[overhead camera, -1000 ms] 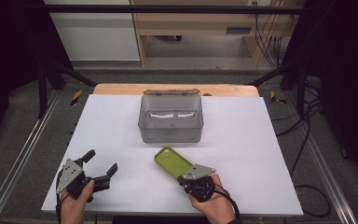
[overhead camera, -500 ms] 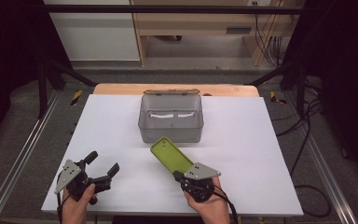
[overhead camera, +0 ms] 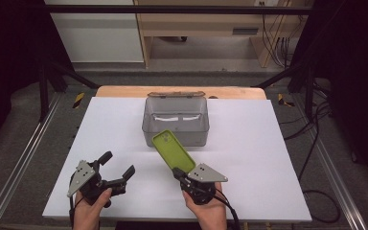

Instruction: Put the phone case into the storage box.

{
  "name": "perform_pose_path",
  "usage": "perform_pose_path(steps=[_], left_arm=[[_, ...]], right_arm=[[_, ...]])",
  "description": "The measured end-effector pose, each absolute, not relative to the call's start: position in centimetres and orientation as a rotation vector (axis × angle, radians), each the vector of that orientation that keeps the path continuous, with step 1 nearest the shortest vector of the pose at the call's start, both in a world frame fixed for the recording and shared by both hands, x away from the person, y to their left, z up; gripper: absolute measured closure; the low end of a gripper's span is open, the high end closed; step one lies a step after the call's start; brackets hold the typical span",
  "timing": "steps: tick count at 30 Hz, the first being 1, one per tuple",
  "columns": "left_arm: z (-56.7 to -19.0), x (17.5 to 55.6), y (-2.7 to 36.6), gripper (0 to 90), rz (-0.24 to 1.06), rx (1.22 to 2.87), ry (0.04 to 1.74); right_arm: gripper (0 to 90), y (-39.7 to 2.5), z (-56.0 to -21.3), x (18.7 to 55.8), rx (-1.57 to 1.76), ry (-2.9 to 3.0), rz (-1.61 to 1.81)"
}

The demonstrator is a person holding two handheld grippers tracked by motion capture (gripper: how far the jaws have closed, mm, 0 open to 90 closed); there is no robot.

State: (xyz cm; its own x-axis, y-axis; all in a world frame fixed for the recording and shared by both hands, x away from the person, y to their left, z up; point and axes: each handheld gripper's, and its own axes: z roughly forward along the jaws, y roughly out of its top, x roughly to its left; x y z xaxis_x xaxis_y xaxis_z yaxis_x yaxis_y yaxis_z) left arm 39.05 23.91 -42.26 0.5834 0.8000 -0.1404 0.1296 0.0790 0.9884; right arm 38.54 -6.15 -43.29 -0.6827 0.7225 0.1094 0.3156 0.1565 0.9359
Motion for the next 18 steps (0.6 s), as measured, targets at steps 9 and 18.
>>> perform_pose_path(steps=[9,18], left_arm=[[-40.1,40.3,21.4,1.1,0.563,1.392,0.822],[-41.3,39.2,21.5,1.1,0.532,1.365,0.868]], right_arm=[[87.9,-5.4,-42.6,38.5,1.063,1.919,1.637],[87.9,-3.6,-43.7,37.5,1.106,1.830,1.695]])
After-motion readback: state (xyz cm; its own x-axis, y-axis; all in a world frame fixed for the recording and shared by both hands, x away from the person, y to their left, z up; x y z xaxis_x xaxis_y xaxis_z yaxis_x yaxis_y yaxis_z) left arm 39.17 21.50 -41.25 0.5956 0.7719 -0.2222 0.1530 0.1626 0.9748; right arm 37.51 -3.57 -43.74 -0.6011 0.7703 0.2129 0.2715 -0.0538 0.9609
